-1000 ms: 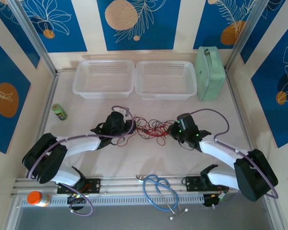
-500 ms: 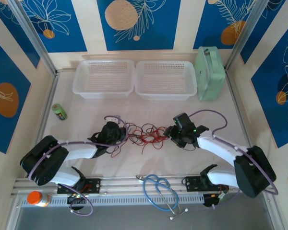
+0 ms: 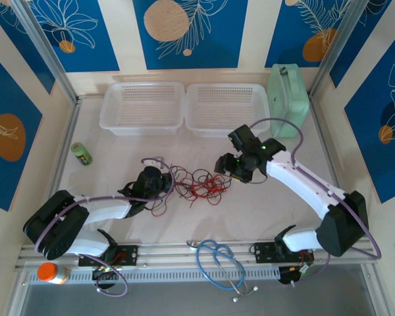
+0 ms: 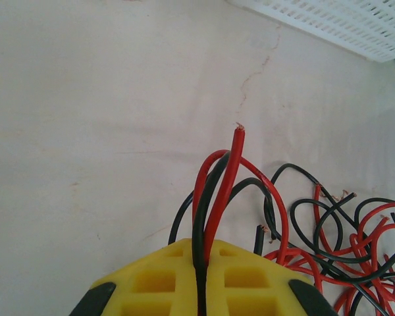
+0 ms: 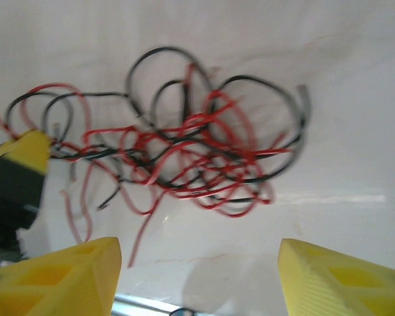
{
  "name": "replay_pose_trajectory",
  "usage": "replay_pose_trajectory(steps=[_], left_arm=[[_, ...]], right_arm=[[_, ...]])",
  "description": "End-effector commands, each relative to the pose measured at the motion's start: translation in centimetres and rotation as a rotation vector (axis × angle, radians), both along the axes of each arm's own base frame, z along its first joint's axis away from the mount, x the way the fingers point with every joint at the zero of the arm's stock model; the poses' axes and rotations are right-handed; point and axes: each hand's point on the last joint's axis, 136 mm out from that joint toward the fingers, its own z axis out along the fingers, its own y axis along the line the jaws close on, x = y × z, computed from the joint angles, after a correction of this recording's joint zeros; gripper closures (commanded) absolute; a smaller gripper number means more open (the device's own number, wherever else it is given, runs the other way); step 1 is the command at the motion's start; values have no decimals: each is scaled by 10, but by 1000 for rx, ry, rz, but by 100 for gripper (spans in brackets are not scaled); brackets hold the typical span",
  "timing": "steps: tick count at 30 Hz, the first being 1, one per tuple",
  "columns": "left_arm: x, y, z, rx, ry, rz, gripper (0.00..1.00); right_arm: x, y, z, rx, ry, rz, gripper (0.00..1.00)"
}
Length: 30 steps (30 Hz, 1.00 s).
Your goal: Untangle the cables
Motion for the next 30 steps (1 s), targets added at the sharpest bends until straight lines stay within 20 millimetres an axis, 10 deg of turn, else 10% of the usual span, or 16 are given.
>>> replay_pose_trajectory(steps=[1, 16, 30], left_arm=[[4, 1, 5, 10, -24, 8, 100], [1, -2, 11, -14, -39, -2, 100], [-13, 16, 21, -19, -59, 24, 100]], right_arm=[[-12, 36, 9, 105, 98, 24, 39], [2, 54, -94, 43, 298, -117, 43], [34, 36, -139, -33, 301, -160, 66]])
